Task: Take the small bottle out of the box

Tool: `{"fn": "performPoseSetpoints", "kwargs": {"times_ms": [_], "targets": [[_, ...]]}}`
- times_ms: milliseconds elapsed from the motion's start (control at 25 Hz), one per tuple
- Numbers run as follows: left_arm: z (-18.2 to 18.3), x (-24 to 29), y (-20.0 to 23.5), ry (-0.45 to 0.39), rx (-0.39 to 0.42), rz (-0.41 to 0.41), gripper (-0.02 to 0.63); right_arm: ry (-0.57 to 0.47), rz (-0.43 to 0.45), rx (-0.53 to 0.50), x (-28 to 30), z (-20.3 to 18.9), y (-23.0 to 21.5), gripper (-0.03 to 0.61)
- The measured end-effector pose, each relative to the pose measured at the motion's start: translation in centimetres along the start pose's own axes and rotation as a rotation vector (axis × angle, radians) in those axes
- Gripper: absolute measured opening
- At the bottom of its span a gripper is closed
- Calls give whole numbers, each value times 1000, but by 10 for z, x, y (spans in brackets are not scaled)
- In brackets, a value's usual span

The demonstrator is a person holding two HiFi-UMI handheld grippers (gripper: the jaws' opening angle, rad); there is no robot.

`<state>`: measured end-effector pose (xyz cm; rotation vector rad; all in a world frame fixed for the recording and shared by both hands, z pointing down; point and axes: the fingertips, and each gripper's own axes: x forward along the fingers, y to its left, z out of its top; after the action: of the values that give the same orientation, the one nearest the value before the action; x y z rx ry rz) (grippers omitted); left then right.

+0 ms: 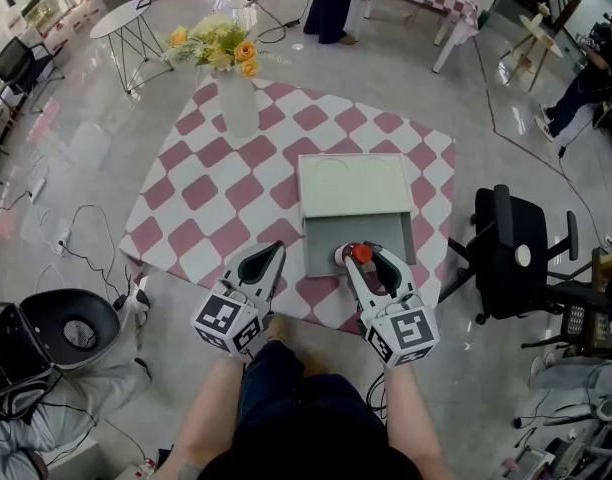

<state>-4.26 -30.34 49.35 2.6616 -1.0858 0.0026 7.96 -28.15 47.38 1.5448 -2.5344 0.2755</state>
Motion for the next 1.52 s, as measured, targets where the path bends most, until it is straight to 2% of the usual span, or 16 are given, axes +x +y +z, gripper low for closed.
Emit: {"fn": "performPoseSetpoints", "kwargs": {"times_ms": [1520], "targets": [[50, -22, -16, -70, 4, 52, 2, -62, 26, -72, -36, 58, 6, 147]]}}
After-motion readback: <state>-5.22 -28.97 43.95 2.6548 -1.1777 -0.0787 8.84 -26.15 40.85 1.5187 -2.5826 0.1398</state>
